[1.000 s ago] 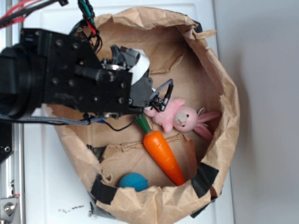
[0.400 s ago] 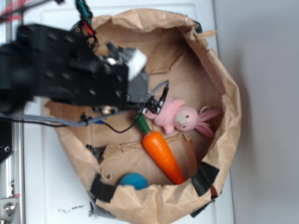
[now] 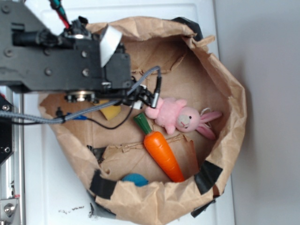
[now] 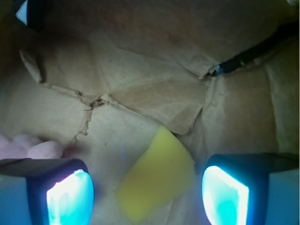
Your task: Grab the green sponge.
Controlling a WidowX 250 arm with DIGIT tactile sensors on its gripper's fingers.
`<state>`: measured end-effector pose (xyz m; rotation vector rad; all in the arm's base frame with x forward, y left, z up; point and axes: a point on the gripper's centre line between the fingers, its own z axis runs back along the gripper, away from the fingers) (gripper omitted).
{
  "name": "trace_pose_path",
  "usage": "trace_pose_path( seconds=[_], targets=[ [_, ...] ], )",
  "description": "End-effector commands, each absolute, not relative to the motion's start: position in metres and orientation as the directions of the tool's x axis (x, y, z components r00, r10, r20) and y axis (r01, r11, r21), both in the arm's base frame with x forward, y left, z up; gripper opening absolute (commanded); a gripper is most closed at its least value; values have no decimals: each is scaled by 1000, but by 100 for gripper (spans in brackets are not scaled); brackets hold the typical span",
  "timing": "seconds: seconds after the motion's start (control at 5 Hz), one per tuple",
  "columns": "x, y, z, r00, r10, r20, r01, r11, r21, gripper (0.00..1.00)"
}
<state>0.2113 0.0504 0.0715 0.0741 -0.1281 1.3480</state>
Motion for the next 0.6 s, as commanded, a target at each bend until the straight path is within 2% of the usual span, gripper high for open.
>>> trace_pose_path(
  seconds=[0.0,0.4],
  targets=[
    [215,53,59,205,973,111,-977,210,-37,100],
    [228,50,34,250,960,128,-963,260,-70,100]
  ],
)
